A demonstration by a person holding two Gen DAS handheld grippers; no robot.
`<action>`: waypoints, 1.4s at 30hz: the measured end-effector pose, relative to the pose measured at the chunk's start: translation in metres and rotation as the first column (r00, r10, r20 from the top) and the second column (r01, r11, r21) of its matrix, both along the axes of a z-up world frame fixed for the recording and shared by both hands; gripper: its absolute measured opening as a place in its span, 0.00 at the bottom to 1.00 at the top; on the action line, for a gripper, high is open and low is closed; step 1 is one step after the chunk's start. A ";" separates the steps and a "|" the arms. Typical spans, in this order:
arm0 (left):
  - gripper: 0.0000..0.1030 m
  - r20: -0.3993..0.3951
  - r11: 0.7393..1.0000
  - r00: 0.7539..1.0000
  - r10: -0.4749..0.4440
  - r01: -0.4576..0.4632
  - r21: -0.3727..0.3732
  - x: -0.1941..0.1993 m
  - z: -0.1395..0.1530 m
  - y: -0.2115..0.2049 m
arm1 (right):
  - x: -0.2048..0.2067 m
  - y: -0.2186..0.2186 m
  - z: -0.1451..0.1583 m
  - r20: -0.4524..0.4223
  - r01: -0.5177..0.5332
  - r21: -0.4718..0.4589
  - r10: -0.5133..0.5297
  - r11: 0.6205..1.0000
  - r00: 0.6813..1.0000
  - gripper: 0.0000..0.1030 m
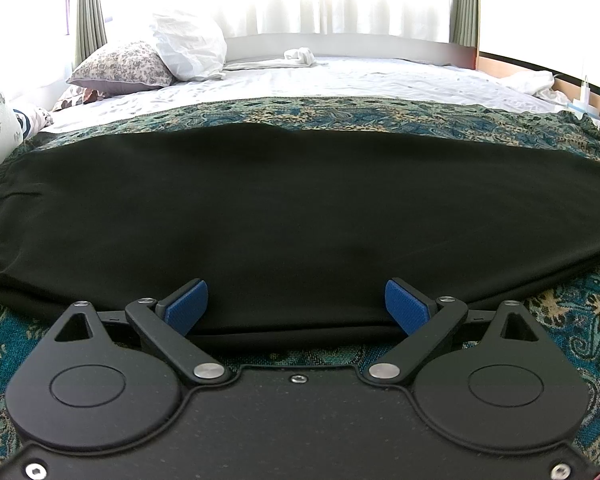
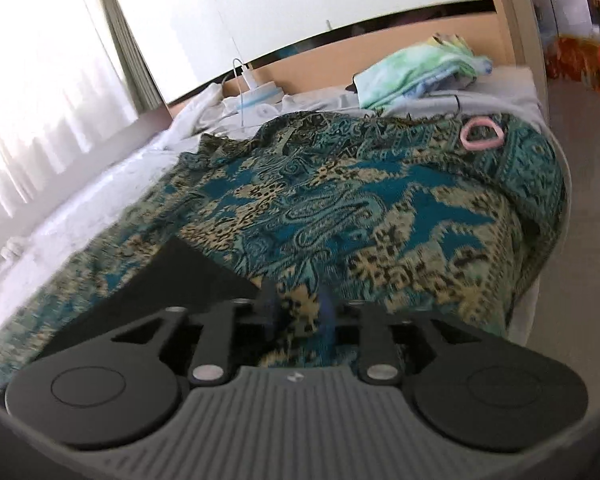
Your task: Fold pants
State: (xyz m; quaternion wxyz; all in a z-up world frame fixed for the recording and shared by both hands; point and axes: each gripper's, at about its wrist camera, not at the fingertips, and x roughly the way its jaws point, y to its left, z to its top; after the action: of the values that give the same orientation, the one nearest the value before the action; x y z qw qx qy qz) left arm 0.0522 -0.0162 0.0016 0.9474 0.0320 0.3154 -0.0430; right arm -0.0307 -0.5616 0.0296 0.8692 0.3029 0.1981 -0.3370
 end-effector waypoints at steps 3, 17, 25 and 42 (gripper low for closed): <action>0.93 0.000 1.000 1.000 0.000 0.000 0.001 0.000 0.000 0.000 | -0.003 0.005 -0.006 0.056 -0.105 0.114 0.100 0.988 0.993 0.59; 0.93 0.000 1.000 1.000 0.000 0.000 -0.001 0.000 -0.001 0.000 | 0.071 0.014 -0.020 0.056 -0.214 0.140 0.208 0.967 0.976 0.75; 0.92 -0.028 0.999 1.000 0.013 -0.015 -0.043 0.000 0.013 0.011 | 0.065 0.034 -0.022 0.115 -0.301 0.214 0.282 0.929 0.953 0.68; 0.69 -0.003 0.979 0.980 0.200 -0.200 -0.033 0.018 0.014 0.113 | 0.117 0.042 0.010 -0.045 -0.122 0.126 0.129 0.984 0.991 0.06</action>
State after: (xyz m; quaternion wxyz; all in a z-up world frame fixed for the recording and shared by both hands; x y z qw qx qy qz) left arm 0.0706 0.0963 0.0160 0.9475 -0.0156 0.3159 0.0471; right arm 0.0862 -0.5199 0.0397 0.8629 0.3336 0.2602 -0.2766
